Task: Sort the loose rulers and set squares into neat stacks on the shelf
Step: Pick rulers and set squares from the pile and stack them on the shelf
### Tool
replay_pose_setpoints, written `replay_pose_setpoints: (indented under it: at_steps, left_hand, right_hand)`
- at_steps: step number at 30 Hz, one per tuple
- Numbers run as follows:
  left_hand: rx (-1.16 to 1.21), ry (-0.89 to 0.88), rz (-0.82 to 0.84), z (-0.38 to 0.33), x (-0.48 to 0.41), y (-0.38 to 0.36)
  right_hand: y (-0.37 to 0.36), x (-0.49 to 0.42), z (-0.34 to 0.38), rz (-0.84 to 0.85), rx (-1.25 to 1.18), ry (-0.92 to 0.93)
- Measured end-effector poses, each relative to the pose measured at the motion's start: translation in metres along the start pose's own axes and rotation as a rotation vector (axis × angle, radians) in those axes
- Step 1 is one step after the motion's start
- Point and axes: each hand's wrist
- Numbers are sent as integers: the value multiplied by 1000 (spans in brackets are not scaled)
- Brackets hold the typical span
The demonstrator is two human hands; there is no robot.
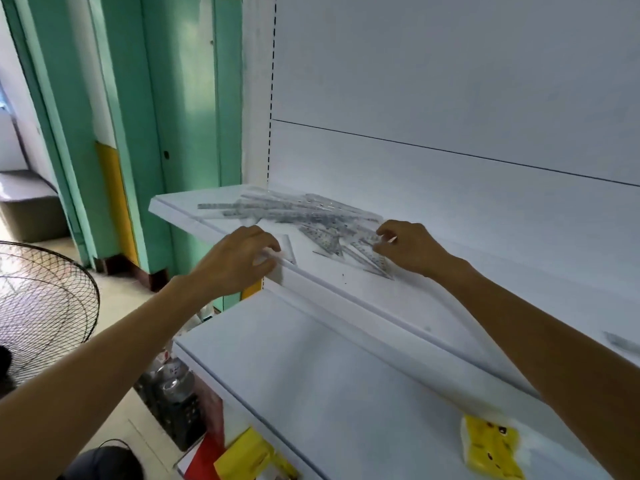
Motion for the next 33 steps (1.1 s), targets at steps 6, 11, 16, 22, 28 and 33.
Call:
replay_pose_setpoints:
  at_steps: [6, 11, 16, 22, 28, 33]
  left_hand:
    - [-27, 10, 110, 21, -46, -13]
    - [-11, 14, 270, 31, -71, -24]
    - [-71, -53, 302, 28, -83, -23]
    - [-193, -222, 299, 35, -80, -23]
    - [-268, -403, 297, 47, -63, -21]
    - [-209, -587, 105, 47, -45, -20]
  right_hand:
    - [-9, -55, -5, -3, 32, -61]
    - [-32, -80, -8, 63, 159, -104]
    - [-40, -88, -4, 60, 265, -90]
    - [-50, -87, 11, 26, 275, -95]
    - [-60, -70, 24, -220, 452, 8]
    - [-64, -53, 37, -316, 394, 54]
Point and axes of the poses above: each hand's wrist, its own x-axis away from the middle knuckle, its own y-axis out of the back of the hand, z = x × y, and after that the axes turned 4 degrees about -x, right-handed
